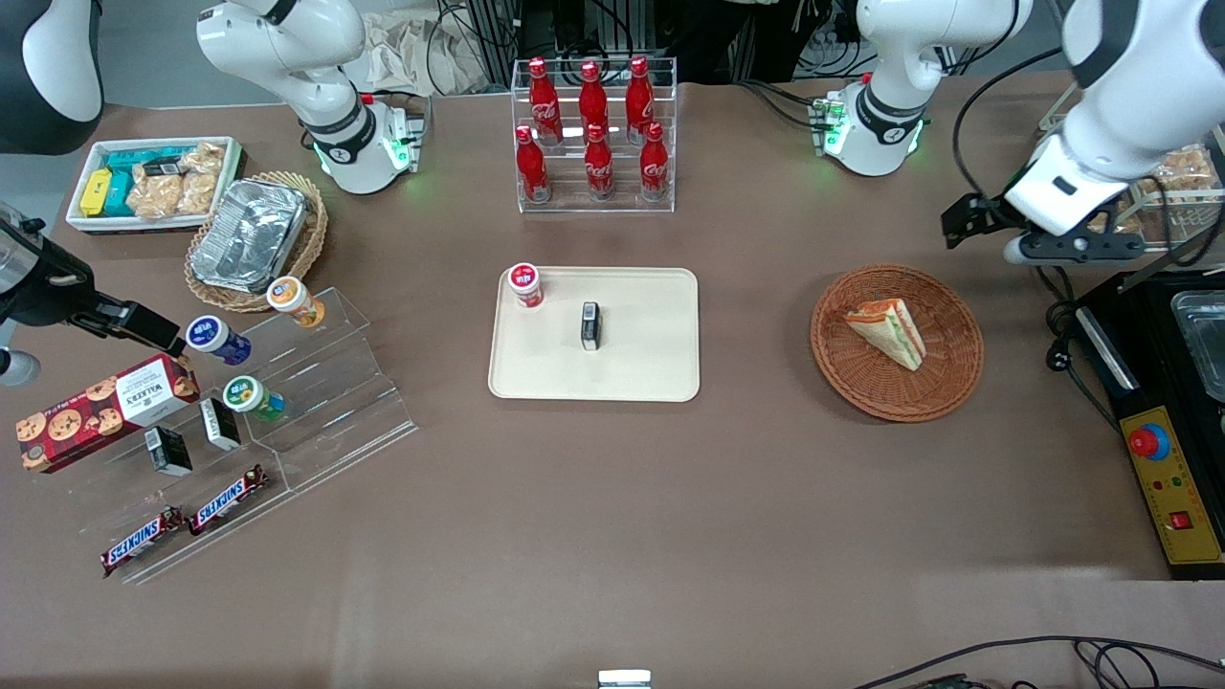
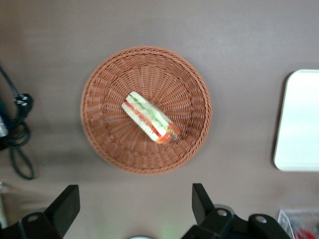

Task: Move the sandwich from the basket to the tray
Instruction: 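Move the open left gripper down over the wrapped sandwich in the basket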

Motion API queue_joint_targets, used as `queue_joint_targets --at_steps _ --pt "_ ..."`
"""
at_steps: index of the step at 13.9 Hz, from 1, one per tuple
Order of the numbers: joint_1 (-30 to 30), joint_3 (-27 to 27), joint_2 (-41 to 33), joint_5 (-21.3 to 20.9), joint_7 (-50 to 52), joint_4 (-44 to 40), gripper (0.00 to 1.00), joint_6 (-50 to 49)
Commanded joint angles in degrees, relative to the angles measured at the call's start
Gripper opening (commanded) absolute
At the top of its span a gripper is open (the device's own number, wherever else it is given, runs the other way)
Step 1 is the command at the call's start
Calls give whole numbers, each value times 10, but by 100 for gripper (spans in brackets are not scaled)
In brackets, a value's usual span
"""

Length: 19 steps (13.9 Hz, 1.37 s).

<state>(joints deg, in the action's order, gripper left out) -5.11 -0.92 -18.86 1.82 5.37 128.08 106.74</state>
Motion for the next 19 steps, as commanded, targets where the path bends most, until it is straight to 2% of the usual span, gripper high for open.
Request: queue_joint_targets --at_steps 1,3,6,11,14,19 --pt "0 1 -66 7 29 135 100 100" --pt "0 1 -65 6 52 171 100 141" --pt "-3 0 -40 1 209 181 100 141" --pt "-11 -5 25 1 357 181 100 210" --pt "-20 -7 72 -37 462 183 100 256" --pt "-27 -8 121 -49 524 181 100 318"
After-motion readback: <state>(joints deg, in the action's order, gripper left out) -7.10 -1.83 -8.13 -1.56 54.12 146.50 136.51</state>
